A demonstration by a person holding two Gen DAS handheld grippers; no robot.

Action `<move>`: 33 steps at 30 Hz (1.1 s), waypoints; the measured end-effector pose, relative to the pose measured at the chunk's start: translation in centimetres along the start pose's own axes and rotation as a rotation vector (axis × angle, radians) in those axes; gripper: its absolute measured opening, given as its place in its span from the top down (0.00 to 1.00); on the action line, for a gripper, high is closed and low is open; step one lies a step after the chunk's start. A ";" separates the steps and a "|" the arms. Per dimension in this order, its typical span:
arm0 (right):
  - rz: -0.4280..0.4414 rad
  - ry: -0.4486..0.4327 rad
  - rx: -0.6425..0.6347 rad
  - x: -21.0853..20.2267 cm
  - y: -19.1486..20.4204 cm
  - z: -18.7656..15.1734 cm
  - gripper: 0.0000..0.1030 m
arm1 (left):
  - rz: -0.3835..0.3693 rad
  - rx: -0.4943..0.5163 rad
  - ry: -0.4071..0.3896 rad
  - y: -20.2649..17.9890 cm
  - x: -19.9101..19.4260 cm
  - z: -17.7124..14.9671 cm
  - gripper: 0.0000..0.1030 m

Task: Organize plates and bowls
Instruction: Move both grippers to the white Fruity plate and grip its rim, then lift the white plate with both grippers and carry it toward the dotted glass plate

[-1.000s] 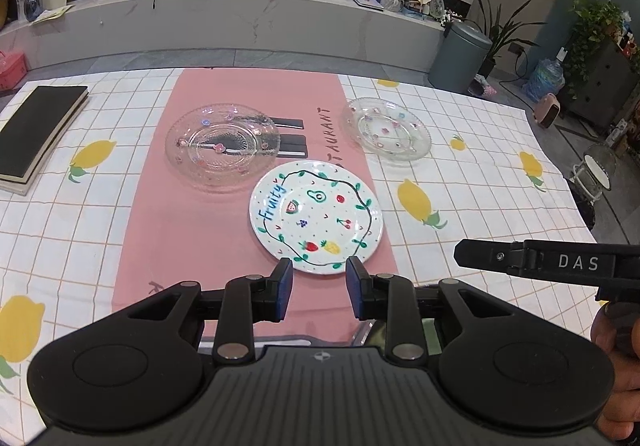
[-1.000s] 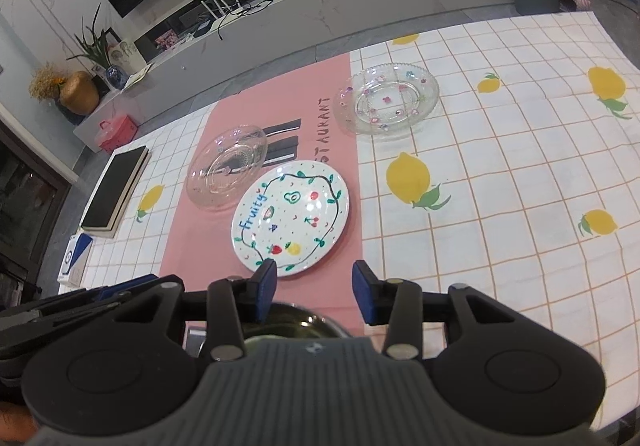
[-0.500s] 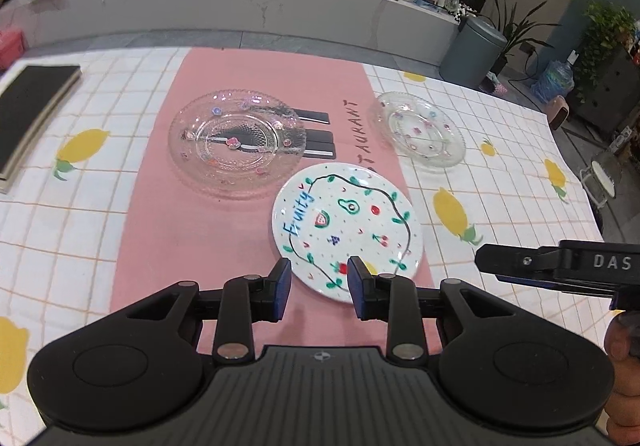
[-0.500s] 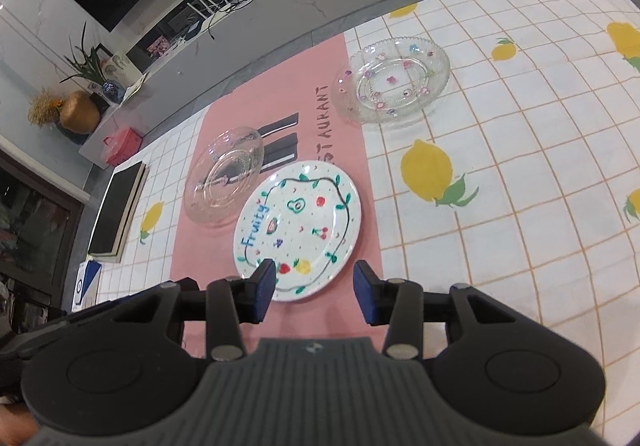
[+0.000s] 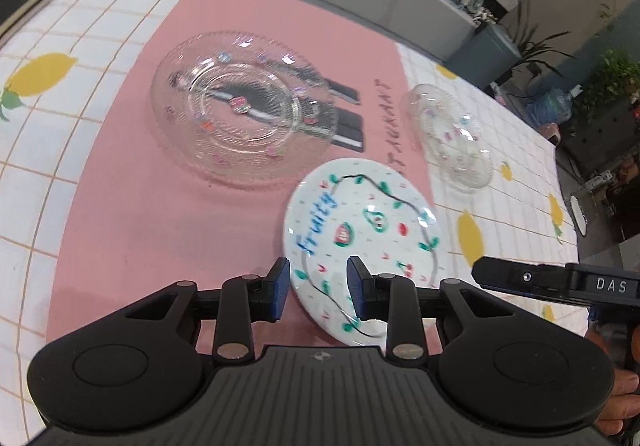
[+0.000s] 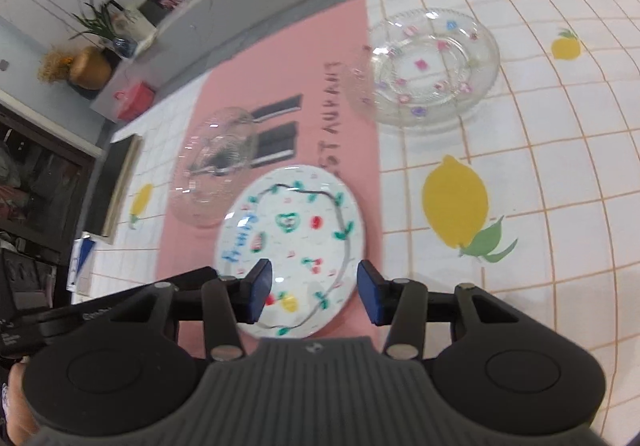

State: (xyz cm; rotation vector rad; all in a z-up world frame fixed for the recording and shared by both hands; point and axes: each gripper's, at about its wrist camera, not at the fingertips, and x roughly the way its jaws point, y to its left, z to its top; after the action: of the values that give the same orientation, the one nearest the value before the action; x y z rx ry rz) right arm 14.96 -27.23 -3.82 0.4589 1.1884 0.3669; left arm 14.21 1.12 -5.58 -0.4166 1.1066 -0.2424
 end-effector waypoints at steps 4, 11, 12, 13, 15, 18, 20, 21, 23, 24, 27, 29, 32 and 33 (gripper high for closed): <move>0.025 0.036 0.039 1.4 -1.3 0.4 0.56 | -0.012 -0.013 0.023 0.4 1.3 0.5 0.66; 0.067 0.052 0.105 3.3 -2.7 1.0 0.63 | -0.047 -0.046 0.004 1.1 2.0 1.3 0.66; 0.085 0.049 0.119 3.5 -2.9 1.1 0.64 | -0.055 -0.060 0.004 1.2 2.0 1.4 0.66; 0.092 0.044 0.132 3.5 -3.0 1.3 0.64 | -0.058 -0.068 0.003 1.3 2.0 1.4 0.67; 0.095 0.038 0.137 3.5 -3.1 1.4 0.68 | -0.043 -0.052 -0.004 1.1 2.0 1.4 0.69; 0.073 0.041 0.135 3.4 -3.6 1.3 0.88 | -0.005 -0.011 -0.015 0.7 1.9 1.2 0.79; 0.062 0.053 0.136 3.2 -4.0 1.1 0.93 | -0.002 -0.019 -0.005 0.7 1.8 1.1 0.83; 0.052 0.056 0.132 2.9 -4.0 1.0 0.93 | -0.006 -0.016 0.003 0.5 1.9 1.1 0.84; 0.035 0.052 0.121 2.2 -4.0 0.9 0.93 | -0.005 0.002 0.015 -0.1 2.0 0.8 0.84; 0.034 0.047 0.119 1.8 -4.1 0.8 0.93 | 0.001 0.016 0.016 -0.5 2.0 0.7 0.84; 0.046 0.023 0.141 0.3 -4.7 0.7 0.93 | -0.005 0.040 0.013 -1.5 1.8 0.6 0.84; 0.049 0.013 0.154 -0.6 -5.2 0.4 0.93 | -0.023 0.045 0.012 -1.9 1.6 0.5 0.84; 0.034 0.033 0.171 -1.4 -5.9 -0.4 0.93 | -0.017 0.079 0.035 -3.1 1.6 0.0 0.84; 0.025 0.042 0.173 -1.4 -6.1 -0.7 0.92 | -0.013 0.094 0.042 -3.5 1.7 -0.3 0.84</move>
State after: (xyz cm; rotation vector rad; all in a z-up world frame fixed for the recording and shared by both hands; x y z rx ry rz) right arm 14.01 -32.98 -6.15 0.6187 1.2614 0.2979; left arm 14.77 -2.78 -5.55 -0.3363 1.1295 -0.3143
